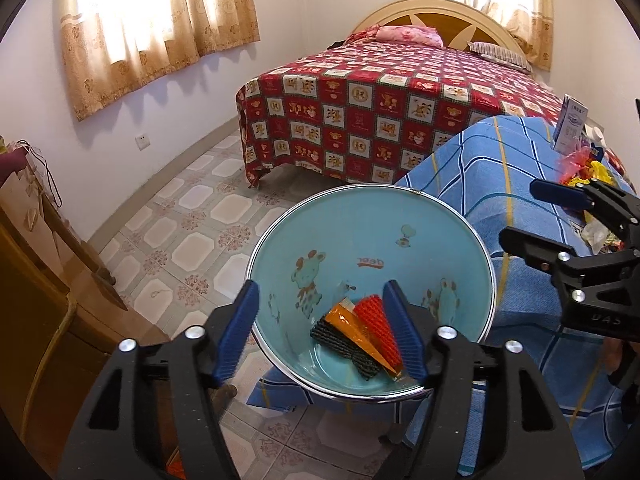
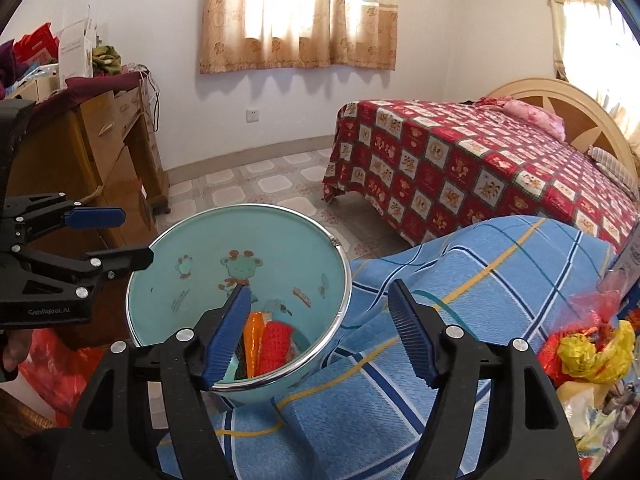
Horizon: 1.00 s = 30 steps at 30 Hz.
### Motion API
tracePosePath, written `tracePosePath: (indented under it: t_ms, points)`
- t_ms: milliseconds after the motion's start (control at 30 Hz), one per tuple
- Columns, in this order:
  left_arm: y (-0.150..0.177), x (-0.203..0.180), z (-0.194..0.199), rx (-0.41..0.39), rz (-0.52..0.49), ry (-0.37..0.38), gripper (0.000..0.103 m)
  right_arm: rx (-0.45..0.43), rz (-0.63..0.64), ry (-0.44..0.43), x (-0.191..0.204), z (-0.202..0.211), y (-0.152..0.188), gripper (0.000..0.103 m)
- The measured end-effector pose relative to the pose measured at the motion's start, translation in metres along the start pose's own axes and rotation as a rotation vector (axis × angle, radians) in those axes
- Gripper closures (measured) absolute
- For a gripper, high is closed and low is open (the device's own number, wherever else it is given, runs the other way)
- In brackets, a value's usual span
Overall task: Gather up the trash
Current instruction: 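Move both grippers back to the table and grasp the clear-yellow bag with the left gripper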
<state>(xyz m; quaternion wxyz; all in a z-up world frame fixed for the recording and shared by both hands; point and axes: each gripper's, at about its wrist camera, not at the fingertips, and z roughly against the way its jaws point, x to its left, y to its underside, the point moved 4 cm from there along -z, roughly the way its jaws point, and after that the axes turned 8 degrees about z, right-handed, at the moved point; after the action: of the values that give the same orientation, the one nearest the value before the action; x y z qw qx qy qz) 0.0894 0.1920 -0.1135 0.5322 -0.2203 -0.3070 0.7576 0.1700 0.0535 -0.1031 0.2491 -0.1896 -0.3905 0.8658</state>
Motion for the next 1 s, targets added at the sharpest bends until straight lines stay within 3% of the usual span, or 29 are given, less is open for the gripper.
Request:
tracePosePath:
  t_ms: [133,400,667,1000]
  points:
    - [-0.001,-0.002,0.001,-0.004,0.002,-0.002,0.027,-0.025,-0.015,0.014,-0.003,0.015,0.000,0.030]
    - [0.008,-0.047,-0.003,0.014,-0.074,0.060,0.024,-0.029,-0.070,0.113,-0.030,0.068,0.024,0.028]
    - [0.025,-0.123,-0.011,0.032,-0.199,0.161,0.024,0.007,-0.293,0.338,-0.105,0.155,0.107,0.024]
    - [0.023,-0.220,-0.013,0.004,-0.276,0.278,0.024,0.126,-0.486,0.556,-0.169,0.199,0.198,0.024]
